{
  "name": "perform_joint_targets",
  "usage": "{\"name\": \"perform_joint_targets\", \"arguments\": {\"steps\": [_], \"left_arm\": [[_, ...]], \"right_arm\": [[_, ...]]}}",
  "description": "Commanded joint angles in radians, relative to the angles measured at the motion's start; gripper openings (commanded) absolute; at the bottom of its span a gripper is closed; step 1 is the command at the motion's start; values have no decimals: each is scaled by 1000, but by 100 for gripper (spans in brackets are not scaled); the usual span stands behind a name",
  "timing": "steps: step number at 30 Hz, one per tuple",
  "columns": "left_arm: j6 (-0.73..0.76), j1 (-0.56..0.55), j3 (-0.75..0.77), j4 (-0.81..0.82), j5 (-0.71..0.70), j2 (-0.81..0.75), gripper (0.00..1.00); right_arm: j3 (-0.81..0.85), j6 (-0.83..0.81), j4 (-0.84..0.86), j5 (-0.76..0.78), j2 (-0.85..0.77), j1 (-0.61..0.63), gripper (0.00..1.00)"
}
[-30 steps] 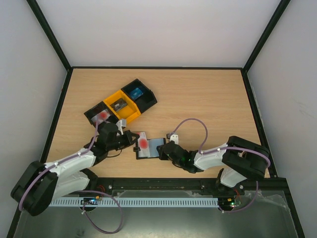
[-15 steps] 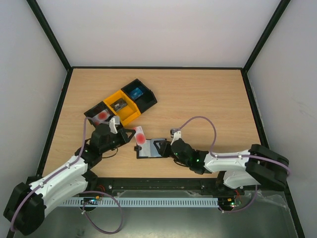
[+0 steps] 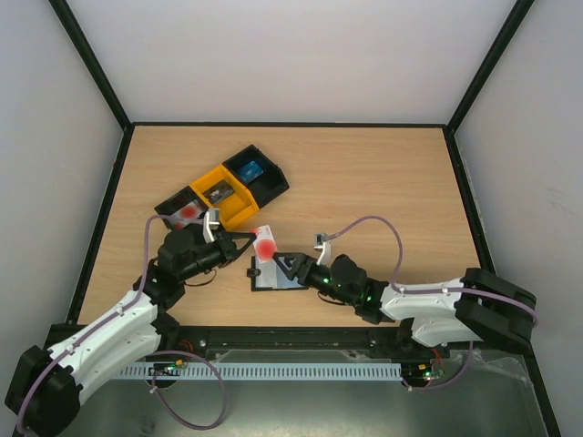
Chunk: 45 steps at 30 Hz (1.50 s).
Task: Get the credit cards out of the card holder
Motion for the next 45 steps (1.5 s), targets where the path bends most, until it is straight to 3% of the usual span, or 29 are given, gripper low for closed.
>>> {"name": "perform_joint_targets", "arguments": {"steps": [1,4,8,15,22,27,45], "left_arm": [[-69,3,-20,135,66,-13,3],[-85,3,-38,170,78,-10,3],[-110,3,-66,210,93,-15,3],[-149,4,-109,249,114,-21,3],[-152,4,-129,241,114,-54,3],[-145,5,-139,232,123,-58,3],[-123,5,-141,211,139,-72,7]], "right_arm": [[-13,88,218,-92,67,-5,66],[-11,131,350,-146,127,-3,60],[-23,182,494,-168,191,-3,44],[-48,265,761,-152,320,-4,37],[-49,338,953,-164,455,-3,3],[-91,384,1078,-142,537,-4,2],[-110,288,996,-180,473,-5,2]]}}
